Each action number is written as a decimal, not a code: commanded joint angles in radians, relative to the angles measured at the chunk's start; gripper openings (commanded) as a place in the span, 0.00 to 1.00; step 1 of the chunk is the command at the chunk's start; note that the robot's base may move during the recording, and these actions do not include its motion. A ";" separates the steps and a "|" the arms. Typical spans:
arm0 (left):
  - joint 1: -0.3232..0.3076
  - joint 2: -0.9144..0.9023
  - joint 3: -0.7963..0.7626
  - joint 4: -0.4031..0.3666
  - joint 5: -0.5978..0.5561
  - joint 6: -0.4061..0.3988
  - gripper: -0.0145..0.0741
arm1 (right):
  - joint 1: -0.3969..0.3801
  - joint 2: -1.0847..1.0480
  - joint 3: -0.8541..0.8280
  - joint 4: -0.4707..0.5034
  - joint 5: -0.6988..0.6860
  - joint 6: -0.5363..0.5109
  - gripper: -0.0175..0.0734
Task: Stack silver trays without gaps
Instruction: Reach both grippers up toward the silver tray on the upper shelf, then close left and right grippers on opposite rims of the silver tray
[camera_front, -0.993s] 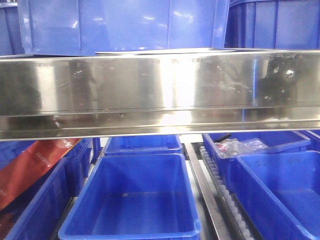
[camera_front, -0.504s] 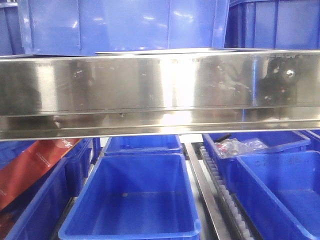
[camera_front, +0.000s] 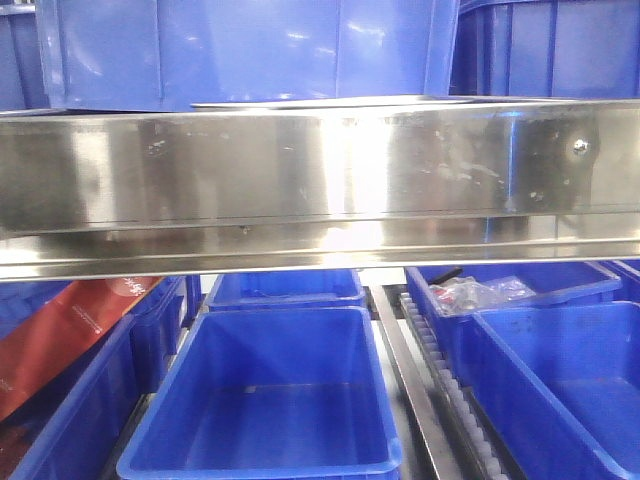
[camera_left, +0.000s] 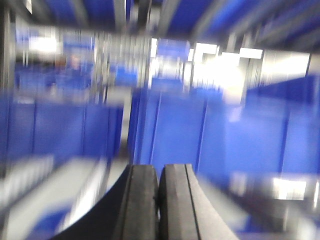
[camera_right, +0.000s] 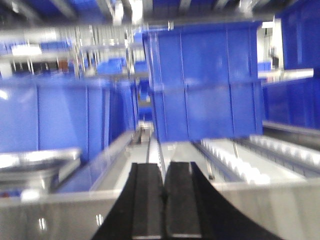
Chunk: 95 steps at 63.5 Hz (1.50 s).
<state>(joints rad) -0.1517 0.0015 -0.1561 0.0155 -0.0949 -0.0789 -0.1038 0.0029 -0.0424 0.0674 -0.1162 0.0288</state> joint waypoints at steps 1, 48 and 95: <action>0.002 -0.001 -0.118 0.036 0.007 0.001 0.15 | -0.003 -0.003 -0.088 -0.001 -0.007 0.009 0.11; -0.001 0.845 -1.254 0.065 1.140 0.071 0.14 | -0.003 0.814 -1.489 0.120 1.320 -0.029 0.11; -0.372 1.621 -1.484 0.020 1.087 -0.153 0.14 | 0.290 1.561 -1.592 0.076 1.281 -0.078 0.11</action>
<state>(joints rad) -0.4782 1.5683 -1.5826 -0.0103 0.9940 -0.1559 0.1554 1.5145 -1.6265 0.1686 1.2027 -0.0397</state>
